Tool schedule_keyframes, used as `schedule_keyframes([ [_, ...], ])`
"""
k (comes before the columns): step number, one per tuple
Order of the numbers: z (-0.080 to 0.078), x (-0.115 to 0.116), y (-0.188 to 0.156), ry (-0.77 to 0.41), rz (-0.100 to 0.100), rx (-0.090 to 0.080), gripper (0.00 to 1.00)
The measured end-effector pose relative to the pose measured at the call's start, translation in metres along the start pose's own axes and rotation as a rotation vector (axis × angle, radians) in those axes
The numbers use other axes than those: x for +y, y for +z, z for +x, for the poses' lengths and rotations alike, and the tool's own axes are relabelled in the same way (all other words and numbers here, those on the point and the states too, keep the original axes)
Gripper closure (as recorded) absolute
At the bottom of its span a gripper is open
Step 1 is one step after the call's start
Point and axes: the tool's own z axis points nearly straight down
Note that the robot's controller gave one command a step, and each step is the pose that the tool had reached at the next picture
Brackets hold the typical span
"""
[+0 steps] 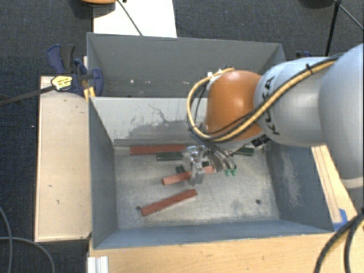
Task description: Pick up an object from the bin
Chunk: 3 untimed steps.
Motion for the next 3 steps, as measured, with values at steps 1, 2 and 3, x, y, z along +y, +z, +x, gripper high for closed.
schedule_keyframes([
  [1, 0.000, 0.000, -0.022, 0.000, 0.000, 0.000, 1.00],
  [2, -0.001, 0.000, -0.042, 0.001, 0.000, -0.008, 1.00],
  [3, -0.002, 0.000, -0.050, 0.002, 0.000, -0.012, 1.00],
])
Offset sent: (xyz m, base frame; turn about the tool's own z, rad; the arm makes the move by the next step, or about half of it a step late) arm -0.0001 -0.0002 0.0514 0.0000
